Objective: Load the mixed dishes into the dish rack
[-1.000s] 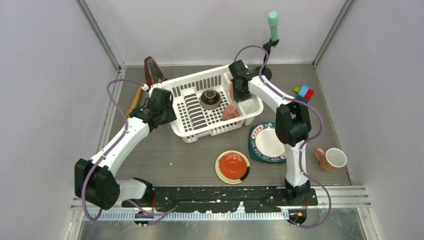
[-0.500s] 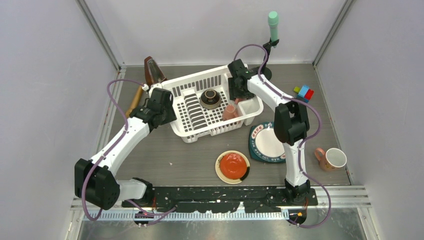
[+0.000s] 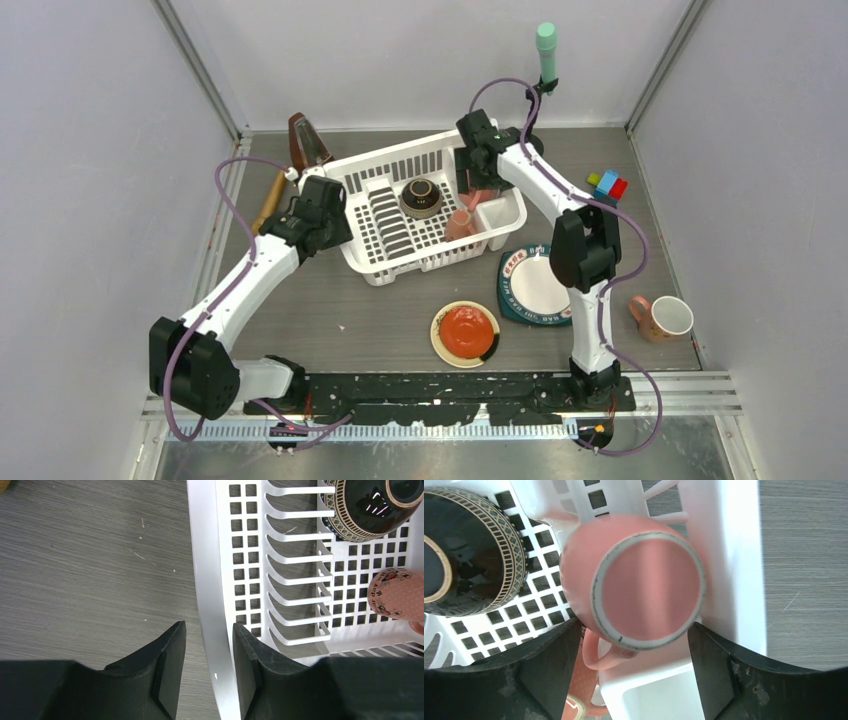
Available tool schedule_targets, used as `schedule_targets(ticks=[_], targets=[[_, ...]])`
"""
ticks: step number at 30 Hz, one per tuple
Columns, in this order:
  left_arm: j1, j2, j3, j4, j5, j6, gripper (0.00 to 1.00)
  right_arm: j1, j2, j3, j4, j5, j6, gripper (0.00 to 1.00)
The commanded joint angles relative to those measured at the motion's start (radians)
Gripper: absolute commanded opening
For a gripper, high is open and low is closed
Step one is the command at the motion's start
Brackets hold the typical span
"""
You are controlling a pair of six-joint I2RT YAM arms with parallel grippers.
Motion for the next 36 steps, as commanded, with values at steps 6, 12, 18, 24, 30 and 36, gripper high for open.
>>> schedule_targets(ticks=[6, 12, 18, 24, 30, 36], targets=[[0.001, -0.037, 0.038, 0.007, -0.026, 0.008, 0.42, -0.008, -0.113, 0.071, -0.046, 0.037, -0.008, 0.89], [0.001, -0.047, 0.053, -0.017, -0.028, 0.015, 0.42, -0.007, -0.176, 0.076, -0.061, -0.001, -0.010, 0.90], [0.001, -0.081, 0.073, -0.047, -0.077, 0.057, 0.46, -0.007, -0.252, 0.077, -0.067, -0.012, -0.003, 0.90], [0.001, -0.110, 0.131, -0.101, -0.114, 0.107, 0.50, -0.007, -0.313, 0.089, -0.087, 0.039, 0.070, 0.90], [0.001, -0.149, 0.196, -0.170, -0.119, 0.131, 0.63, -0.007, -0.383, 0.129, -0.161, 0.056, 0.203, 0.99], [0.008, -0.103, 0.351, -0.332, 0.009, 0.175, 0.99, -0.028, -0.547, -0.056, -0.063, 0.009, 0.139, 1.00]])
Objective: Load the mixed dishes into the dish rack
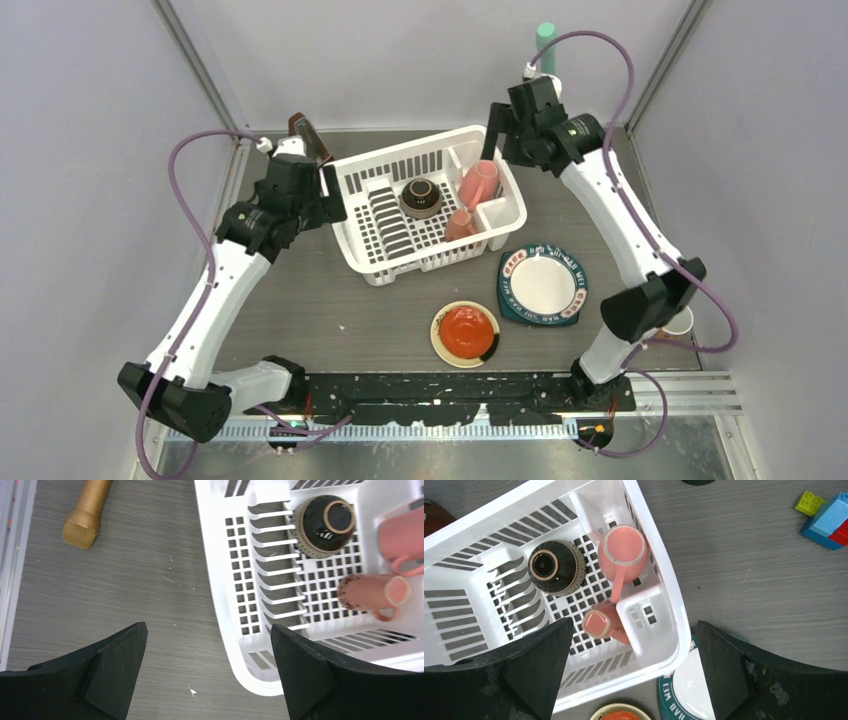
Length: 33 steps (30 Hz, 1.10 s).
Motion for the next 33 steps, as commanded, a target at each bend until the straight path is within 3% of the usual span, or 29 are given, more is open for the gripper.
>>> schedule_targets(ticks=[1, 5, 12, 19, 33], targets=[[0.008, 0.019, 0.123, -0.137, 0.091, 0.039, 0.99, -0.029, -0.190, -0.129, 0.079, -0.026, -0.010, 1.00], [0.011, -0.005, 0.150, -0.161, 0.148, 0.069, 1.00, -0.099, -0.287, -0.257, 0.090, -0.053, 0.011, 1.00], [0.011, -0.192, -0.022, 0.025, 0.254, 0.121, 1.00, -0.185, -0.369, -0.325, -0.008, 0.020, 0.028, 0.99], [0.011, -0.174, 0.026, -0.066, 0.322, 0.130, 1.00, -0.256, -0.484, -0.443, -0.034, 0.102, 0.090, 0.99], [0.011, -0.257, 0.059, -0.122, 0.334, 0.171, 1.00, -0.625, -0.622, -0.501, -0.135, 0.071, 0.210, 1.00]])
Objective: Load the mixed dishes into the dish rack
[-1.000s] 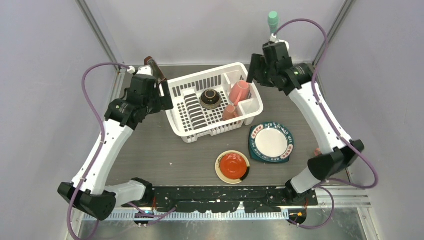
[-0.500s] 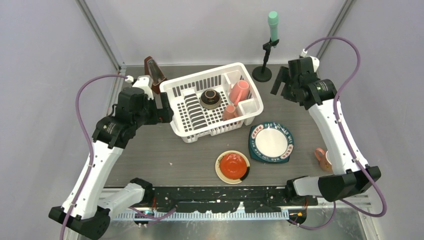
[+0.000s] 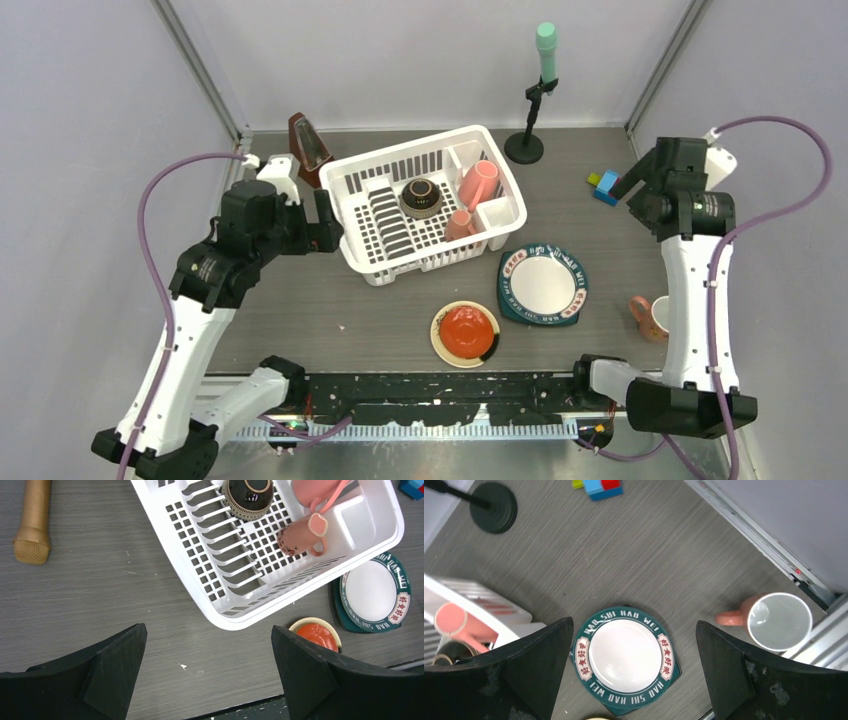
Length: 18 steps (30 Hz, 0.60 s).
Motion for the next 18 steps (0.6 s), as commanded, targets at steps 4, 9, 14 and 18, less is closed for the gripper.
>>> schedule_targets(ticks=[4, 9, 14, 18], targets=[[0.003, -0.046, 0.015, -0.006, 0.061, 0.039, 1.00, -0.161, -0.083, -0.006, -0.083, 0.053, 0.113, 1.00], [0.003, -0.067, -0.020, 0.020, 0.136, 0.033, 1.00, -0.230, -0.080, -0.021, -0.114, -0.002, 0.189, 0.99], [0.003, -0.077, -0.065, 0.051, 0.227, -0.002, 1.00, -0.251, -0.078, -0.070, -0.171, 0.008, 0.269, 0.94], [0.002, -0.071, -0.088, 0.067, 0.275, -0.013, 1.00, -0.282, -0.143, -0.170, -0.176, 0.044, 0.288, 0.92]])
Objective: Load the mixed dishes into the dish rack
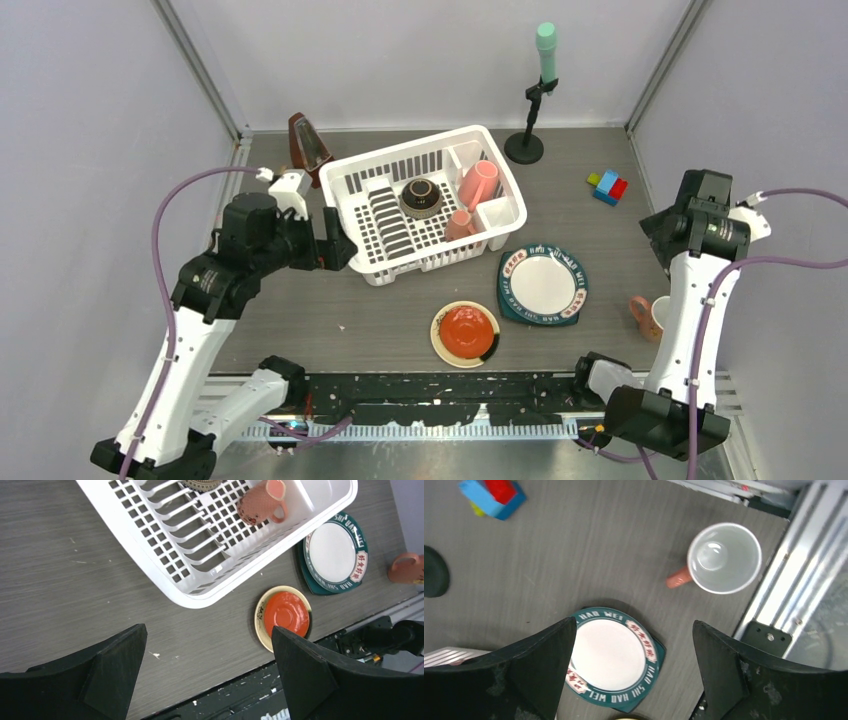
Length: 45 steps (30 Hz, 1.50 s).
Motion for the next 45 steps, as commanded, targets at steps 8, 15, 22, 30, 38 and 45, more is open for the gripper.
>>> schedule_targets(ticks=[8, 15, 22, 30, 38, 45], targets=[[-0.036, 0.023, -0.024, 0.070, 0.128, -0.029, 1.00, -0.081, -0.103, -0.224, 0.034, 0.047, 0.071, 0.91], [-0.062, 0.043, -0.013, 0.064, 0.142, -0.029, 1.00, -0.106, -0.050, -0.289, 0.134, 0.060, 0.061, 0.87], [-0.066, 0.037, -0.011, 0.065, 0.141, -0.025, 1.00, -0.143, 0.016, -0.322, 0.216, 0.082, 0.011, 0.86], [-0.077, 0.046, -0.014, 0.064, 0.142, -0.021, 1.00, -0.232, 0.084, -0.403, 0.311, -0.025, -0.036, 0.85], [-0.084, 0.080, -0.012, 0.067, 0.190, -0.031, 1.00, -0.246, 0.138, -0.482, 0.383, -0.068, -0.026, 0.70], [-0.088, 0.095, -0.003, 0.062, 0.187, -0.027, 1.00, -0.246, 0.140, -0.497, 0.402, -0.066, -0.029, 0.07]])
